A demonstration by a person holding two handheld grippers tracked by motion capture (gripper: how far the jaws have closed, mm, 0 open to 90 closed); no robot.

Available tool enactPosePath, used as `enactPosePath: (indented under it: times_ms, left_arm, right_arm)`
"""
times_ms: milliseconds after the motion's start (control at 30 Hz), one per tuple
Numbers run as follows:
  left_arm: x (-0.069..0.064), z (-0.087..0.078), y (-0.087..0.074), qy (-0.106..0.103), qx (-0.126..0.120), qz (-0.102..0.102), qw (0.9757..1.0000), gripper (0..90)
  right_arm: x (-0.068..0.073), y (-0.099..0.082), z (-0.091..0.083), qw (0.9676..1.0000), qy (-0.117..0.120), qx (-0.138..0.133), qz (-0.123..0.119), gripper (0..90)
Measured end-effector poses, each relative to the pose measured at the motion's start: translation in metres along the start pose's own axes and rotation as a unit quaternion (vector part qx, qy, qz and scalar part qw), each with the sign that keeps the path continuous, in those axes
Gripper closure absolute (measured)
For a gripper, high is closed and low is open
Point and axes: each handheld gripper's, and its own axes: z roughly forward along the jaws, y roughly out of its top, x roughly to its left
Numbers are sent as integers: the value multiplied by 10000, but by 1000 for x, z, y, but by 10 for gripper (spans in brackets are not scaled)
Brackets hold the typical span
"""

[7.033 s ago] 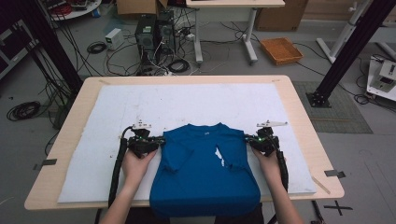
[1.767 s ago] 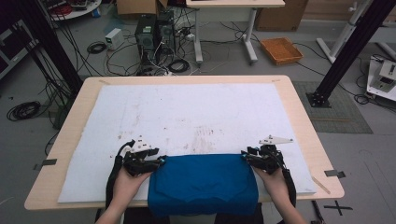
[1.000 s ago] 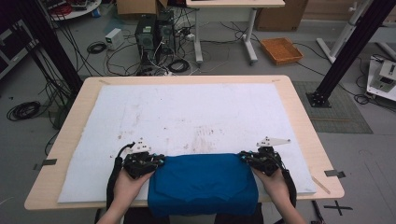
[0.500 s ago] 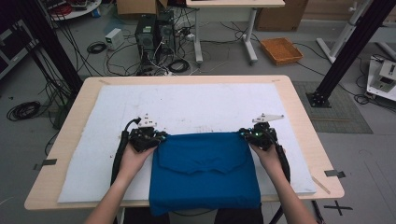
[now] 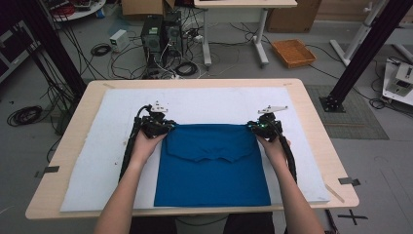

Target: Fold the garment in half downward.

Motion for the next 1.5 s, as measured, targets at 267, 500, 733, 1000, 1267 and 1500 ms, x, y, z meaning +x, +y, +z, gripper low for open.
enactPosePath:
  times_ms: [267,500,733,1000,1267,1500]
  left_arm:
    - [-1,-3,0,377,76,-214,9990,564]
    - [-3,-34,1,461,-456,-151,9978,448]
    - [-15,-59,-6,400,-885,-113,9952,412]
    - [-29,-76,-33,-426,-747,-836,9928,421]
    - [-29,-70,-59,-922,-407,-1814,9782,540]
    - [-27,-53,-65,-855,-97,-2211,9715,544]
  right_arm:
    - [-1,0,1,9999,-91,49,17,672]
    - [-3,-1,-12,9999,-117,-51,111,469]
    - [3,-3,-30,9994,-56,-303,137,380]
    - [21,-19,-69,9979,83,-642,54,384]
    - [20,-39,-78,9963,217,-767,335,393]
    - [16,-52,-70,9959,315,-647,554,394]
